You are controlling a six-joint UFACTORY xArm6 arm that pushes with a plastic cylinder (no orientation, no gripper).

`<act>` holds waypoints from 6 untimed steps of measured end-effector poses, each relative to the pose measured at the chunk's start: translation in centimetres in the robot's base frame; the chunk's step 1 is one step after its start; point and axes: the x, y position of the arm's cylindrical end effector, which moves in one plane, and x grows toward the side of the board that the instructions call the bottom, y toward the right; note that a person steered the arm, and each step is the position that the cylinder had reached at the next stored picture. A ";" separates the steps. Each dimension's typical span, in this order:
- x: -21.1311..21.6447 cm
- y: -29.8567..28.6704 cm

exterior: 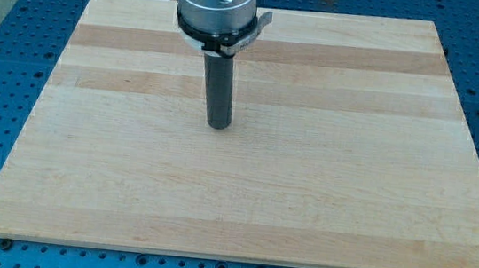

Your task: Point your arm to the top center

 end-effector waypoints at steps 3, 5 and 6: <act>-3.5 3.3; 3.2 -2.5; -5.2 -2.6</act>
